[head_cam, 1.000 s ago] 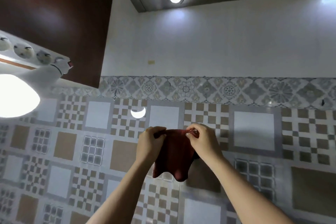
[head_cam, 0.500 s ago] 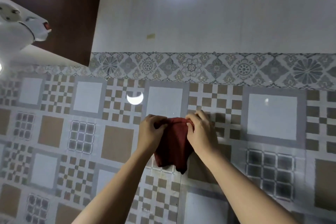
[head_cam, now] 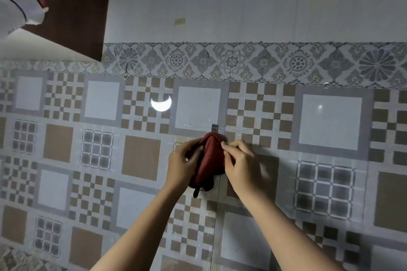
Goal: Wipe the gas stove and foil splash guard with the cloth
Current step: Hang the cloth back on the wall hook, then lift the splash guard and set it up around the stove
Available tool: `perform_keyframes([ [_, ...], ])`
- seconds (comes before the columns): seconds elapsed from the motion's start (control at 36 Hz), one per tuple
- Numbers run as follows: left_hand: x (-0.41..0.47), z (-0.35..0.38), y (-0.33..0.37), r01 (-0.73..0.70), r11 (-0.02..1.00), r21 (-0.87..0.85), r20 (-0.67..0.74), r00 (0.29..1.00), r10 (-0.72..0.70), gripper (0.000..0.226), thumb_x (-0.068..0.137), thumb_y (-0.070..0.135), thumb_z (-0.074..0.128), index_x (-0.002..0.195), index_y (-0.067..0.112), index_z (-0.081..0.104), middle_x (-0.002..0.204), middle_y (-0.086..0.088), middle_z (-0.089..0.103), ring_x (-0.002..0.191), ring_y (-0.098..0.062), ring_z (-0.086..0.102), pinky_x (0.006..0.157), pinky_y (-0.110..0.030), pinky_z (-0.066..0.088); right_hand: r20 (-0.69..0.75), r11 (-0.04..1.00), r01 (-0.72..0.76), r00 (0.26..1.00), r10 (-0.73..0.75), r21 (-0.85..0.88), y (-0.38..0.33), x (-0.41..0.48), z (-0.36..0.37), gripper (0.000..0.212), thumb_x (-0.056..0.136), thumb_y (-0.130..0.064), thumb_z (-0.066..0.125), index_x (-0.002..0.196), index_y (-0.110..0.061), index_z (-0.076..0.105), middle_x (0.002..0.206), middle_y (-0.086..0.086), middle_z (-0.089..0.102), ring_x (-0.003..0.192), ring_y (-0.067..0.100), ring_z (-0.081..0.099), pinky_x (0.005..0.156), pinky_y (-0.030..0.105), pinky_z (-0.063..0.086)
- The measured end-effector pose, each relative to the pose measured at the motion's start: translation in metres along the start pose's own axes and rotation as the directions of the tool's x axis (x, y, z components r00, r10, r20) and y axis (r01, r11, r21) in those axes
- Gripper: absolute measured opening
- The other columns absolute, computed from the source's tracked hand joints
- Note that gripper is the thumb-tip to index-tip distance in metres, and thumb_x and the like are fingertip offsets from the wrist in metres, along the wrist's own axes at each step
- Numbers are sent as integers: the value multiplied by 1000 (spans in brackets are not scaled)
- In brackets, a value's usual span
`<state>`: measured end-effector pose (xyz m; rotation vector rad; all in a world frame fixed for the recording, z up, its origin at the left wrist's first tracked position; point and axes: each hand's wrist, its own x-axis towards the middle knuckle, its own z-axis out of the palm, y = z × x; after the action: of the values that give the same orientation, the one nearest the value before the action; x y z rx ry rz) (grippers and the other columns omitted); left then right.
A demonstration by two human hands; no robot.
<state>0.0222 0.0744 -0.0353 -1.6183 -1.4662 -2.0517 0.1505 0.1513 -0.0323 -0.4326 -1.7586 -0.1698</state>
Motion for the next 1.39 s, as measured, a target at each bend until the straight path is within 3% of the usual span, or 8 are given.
perform_keyframes([
  [0.19,-14,-2,-2,101,973,-206,97,992,-83,31,92,18,54,122,16,59,107,5,67,101,-1,63,81,-12,49,31,997,-8,1000,6,72,1,-20,-1,38,83,2,60,120,-8,61,108,5,64,98,17,60,86,14,46],
  [0.39,-15,-5,4,184,948,-259,166,976,-144,35,93,17,52,127,9,55,115,-3,66,105,-7,62,79,-12,50,134,992,-71,989,57,101,-1,-23,-6,43,82,6,57,124,-6,57,119,9,61,111,22,56,99,28,45],
  [0.5,-13,-9,10,205,960,-188,154,972,-177,31,92,18,53,123,17,58,112,-1,65,105,-11,62,80,-15,52,225,984,-138,968,110,113,-9,-17,-18,41,87,-1,55,128,-8,54,122,6,59,113,19,53,101,26,42],
  [0.64,-12,-15,29,278,958,-65,156,951,-265,35,93,20,53,127,16,54,122,-6,60,115,-22,56,99,-38,48,344,966,-251,914,217,59,-19,-10,-31,42,89,-8,53,131,-9,50,129,4,56,119,18,50,104,29,41],
  [0.75,-13,-21,49,275,954,117,155,944,-291,47,93,25,52,136,10,43,139,-10,47,127,-24,45,100,-30,38,415,946,-323,864,286,21,-33,-2,-47,43,91,-11,52,133,-8,47,132,6,54,120,19,50,103,25,39],
  [0.94,-15,-47,95,179,933,311,201,947,-249,51,93,28,51,139,10,38,145,-10,41,133,-23,38,109,-37,32,454,934,-356,828,330,-29,-66,19,-85,41,94,-15,48,134,-11,47,137,4,50,125,20,46,101,22,33],
  [1.22,-68,-117,147,-12,790,613,204,968,-143,50,93,34,47,138,13,38,145,-7,41,133,-22,39,109,-36,33,546,936,-340,803,238,93,-160,-1,-105,42,96,-20,45,137,-15,42,145,4,41,133,22,38,108,34,32],
  [1.39,-155,-188,129,54,671,739,104,976,-193,48,94,33,47,136,11,42,140,-9,46,129,-24,42,107,-36,33,656,914,-352,741,142,199,-226,-74,-71,42,94,-20,45,136,-13,44,144,8,41,134,23,36,108,31,29],
])
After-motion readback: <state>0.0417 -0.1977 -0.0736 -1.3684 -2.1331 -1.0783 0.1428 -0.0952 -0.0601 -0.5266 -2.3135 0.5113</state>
